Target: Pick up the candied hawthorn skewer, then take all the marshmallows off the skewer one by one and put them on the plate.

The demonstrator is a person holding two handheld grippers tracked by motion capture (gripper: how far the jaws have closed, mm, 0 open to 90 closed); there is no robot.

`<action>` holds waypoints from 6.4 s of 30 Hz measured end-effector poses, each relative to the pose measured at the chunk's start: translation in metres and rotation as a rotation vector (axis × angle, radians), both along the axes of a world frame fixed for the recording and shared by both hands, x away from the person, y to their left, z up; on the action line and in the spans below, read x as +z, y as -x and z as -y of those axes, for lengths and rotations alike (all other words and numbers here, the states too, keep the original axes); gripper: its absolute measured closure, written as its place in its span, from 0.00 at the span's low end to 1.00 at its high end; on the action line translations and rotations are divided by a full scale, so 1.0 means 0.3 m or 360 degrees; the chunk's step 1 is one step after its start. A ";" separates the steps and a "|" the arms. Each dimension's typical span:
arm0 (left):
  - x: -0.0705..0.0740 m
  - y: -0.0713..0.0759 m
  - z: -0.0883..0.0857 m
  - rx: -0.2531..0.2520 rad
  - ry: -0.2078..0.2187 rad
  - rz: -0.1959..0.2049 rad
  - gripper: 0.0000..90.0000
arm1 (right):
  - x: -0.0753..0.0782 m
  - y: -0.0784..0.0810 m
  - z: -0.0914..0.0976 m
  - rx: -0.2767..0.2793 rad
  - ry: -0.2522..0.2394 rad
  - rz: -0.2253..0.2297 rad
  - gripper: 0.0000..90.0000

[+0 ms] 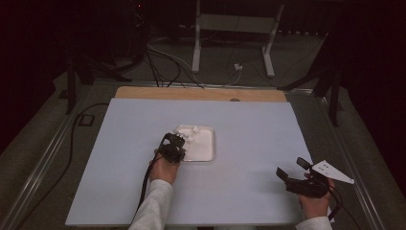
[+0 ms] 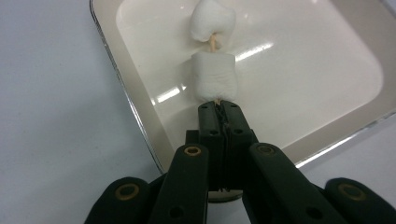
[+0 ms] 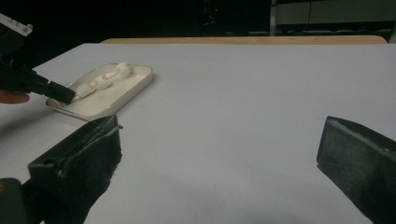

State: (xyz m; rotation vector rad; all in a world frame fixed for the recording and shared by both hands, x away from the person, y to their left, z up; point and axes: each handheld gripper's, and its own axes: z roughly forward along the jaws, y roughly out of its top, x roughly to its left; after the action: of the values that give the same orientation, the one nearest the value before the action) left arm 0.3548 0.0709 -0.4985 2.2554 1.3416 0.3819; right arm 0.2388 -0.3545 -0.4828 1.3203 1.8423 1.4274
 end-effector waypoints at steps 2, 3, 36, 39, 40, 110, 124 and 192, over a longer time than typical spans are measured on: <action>0.004 0.005 -0.003 0.0000 0.0004 0.0014 1.00 | -0.001 0.000 0.001 -0.0001 -0.0004 -0.0001 0.00; 0.008 0.010 -0.006 -0.0001 0.0015 0.0024 1.00 | 0.000 0.001 0.000 -0.0002 -0.0002 -0.0003 0.00; 0.123 0.180 -0.061 -0.0155 0.0288 0.0290 1.00 | 0.095 -0.202 -0.290 0.0297 -0.0124 -0.0105 0.00; 0.129 0.192 -0.055 -0.0183 0.0299 0.0303 1.00 | 0.110 -0.239 -0.320 0.0319 -0.0143 -0.0131 0.00; 0.133 0.200 -0.050 -0.0198 0.0311 0.0320 1.00 | 0.116 -0.250 -0.331 0.0327 -0.0146 -0.0139 0.00; 0.106 0.262 0.014 -0.0414 0.0314 0.0442 1.00 | 0.133 -0.408 -0.598 0.0735 -0.0553 -0.0508 0.85; 0.094 0.284 -0.018 -0.0367 0.0295 0.0495 1.00 | 0.143 -0.407 -0.620 0.0753 -0.0504 -0.0497 0.87; 0.098 0.296 -0.165 -0.0189 0.0296 0.0502 1.00 | 0.022 -0.532 -0.737 0.0521 0.0121 -0.0607 0.82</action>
State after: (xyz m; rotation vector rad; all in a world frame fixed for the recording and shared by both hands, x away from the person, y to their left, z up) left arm 0.2659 0.1203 -0.4690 2.0106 1.0322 0.5232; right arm 0.3983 -0.1335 -0.4763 1.3726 2.4311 1.3052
